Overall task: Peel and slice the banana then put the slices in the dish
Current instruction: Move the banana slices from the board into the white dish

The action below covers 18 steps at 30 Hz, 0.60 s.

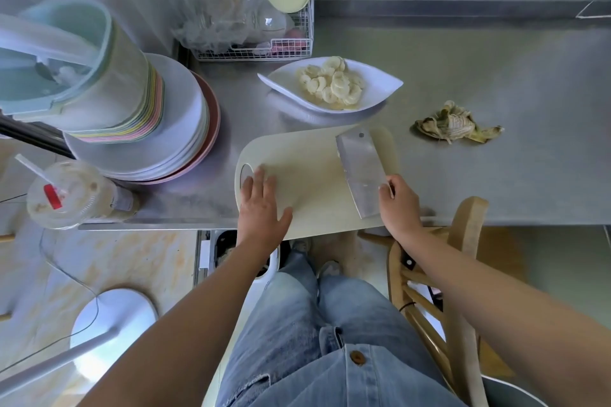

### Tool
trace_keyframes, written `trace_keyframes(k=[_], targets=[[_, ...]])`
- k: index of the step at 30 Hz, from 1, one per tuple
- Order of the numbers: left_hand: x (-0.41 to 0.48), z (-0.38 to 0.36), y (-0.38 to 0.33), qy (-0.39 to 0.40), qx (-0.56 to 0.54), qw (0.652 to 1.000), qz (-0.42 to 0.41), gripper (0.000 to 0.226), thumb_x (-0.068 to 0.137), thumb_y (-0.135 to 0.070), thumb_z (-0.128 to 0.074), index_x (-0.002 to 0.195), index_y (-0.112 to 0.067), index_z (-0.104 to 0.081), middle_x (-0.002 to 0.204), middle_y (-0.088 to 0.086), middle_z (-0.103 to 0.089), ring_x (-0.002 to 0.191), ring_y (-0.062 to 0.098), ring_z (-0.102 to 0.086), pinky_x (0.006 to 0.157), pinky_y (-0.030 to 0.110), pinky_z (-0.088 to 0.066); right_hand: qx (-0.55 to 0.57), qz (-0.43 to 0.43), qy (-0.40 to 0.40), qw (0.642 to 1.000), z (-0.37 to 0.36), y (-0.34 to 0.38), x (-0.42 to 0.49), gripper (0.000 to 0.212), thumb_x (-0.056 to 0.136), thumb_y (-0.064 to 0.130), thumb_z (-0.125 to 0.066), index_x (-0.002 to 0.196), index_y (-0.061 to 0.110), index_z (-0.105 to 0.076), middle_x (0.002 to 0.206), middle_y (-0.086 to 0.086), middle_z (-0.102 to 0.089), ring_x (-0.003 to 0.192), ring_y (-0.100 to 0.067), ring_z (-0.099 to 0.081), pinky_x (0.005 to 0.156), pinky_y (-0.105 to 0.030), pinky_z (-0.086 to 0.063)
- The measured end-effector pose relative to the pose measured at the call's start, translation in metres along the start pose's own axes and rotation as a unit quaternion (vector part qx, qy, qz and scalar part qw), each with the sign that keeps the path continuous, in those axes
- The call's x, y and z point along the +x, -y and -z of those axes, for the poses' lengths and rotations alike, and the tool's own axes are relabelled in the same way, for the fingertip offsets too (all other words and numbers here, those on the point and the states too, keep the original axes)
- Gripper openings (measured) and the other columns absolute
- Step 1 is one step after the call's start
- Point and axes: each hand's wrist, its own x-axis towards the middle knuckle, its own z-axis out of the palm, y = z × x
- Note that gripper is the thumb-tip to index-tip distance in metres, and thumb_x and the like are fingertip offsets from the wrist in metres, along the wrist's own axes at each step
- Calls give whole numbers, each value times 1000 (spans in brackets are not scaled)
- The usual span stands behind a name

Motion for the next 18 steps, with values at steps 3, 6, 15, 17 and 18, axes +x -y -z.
trace_keyframes(k=[3, 6, 15, 17, 18], targets=[[-1, 8, 9, -52, -27, 998, -32, 48, 93, -21, -54, 138, -9, -44, 155, 10, -29, 143, 33, -20, 114, 46, -28, -7, -6, -5, 1000, 1, 1, 5, 20, 98, 12, -38, 86, 1, -48, 70, -9, -45, 60, -18, -39, 54, -31, -29], [1, 15, 20, -113, -2, 993, -19, 33, 88, -11, -56, 121, -9, -58, 136, 15, -49, 126, 35, -42, 99, 50, -40, -6, -13, -14, 1000, 1, 3, 11, 20, 99, 13, -37, 94, -2, -51, 81, -16, -52, 72, -23, -47, 61, -33, -32], [-25, 7, 24, -152, -36, 988, -18, 27, 70, -11, -71, 95, -10, -62, 103, 11, -57, 91, 32, -56, 76, 43, -50, 68, -29, -27, 997, 4, 4, 8, 15, 98, 13, -37, 89, 7, -47, 72, -3, -46, 67, -21, -45, 62, -36, -42], [-34, 1, 29, -101, -23, 993, -64, 39, 68, -24, -71, 103, -11, -61, 113, 9, -57, 102, 31, -56, 85, 44, -49, 72, -23, -8, 997, 0, -1, -2, 16, 97, 14, -38, 89, 8, -49, 73, -5, -49, 68, -24, -48, 65, -44, -47], [-37, 0, 30, -76, -14, 994, -81, 47, 67, -29, -73, 109, -11, -61, 119, 10, -56, 108, 32, -55, 91, 44, -47, 71, -18, 0, 997, -2, -3, -6, 16, 97, 15, -38, 87, 8, -49, 72, -6, -49, 67, -26, -49, 64, -46, -48]])
